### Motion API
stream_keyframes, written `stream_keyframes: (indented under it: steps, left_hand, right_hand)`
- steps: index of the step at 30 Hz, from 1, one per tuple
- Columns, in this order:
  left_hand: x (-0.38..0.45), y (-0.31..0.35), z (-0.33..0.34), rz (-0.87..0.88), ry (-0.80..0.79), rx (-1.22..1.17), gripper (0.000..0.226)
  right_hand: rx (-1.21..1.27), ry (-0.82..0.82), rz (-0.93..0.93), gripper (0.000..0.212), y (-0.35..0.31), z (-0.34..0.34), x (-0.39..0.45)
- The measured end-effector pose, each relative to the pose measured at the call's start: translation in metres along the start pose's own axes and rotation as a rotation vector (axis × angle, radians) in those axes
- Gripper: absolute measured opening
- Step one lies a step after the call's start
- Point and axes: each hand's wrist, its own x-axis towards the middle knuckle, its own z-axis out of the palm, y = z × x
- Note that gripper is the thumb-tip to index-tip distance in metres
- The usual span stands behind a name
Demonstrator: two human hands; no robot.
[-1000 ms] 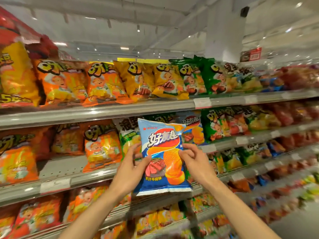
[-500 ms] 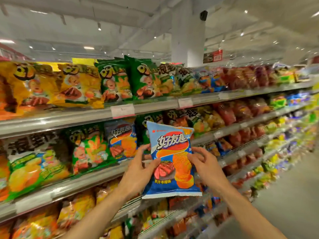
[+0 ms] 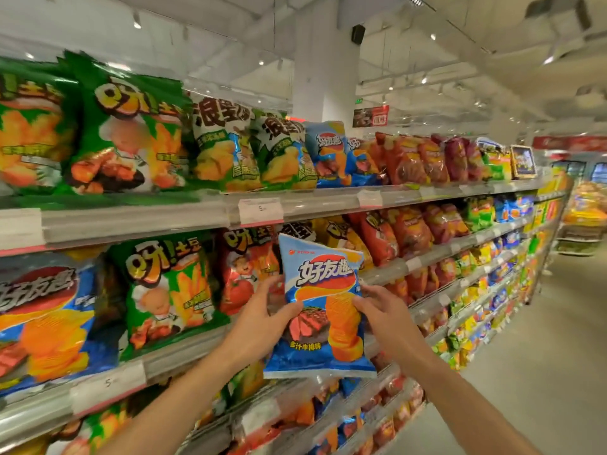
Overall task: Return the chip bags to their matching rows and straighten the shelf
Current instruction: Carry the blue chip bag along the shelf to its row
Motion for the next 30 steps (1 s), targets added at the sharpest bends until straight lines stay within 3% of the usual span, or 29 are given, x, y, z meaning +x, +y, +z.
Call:
stream_keyframes:
  steps: [8, 23, 30]
  left_hand:
    - [0.075, -0.013, 0.066, -0.045, 0.044, 0.037, 0.051]
    - [0.203, 0.006, 0.253, -0.232, 0.344, -0.014, 0.050]
    - [0.230, 0.003, 0.279, -0.205, 0.418, 0.039, 0.066]
  right_hand:
    - [0.042, -0.079, -0.002, 0.019, 0.040, -0.051, 0.098]
    - [0.113, -0.357, -0.067, 0.018, 0.112, -0.190, 0.289]
    - [0.163, -0.440, -0.084, 0.015, 0.125, -0.206, 0.329]
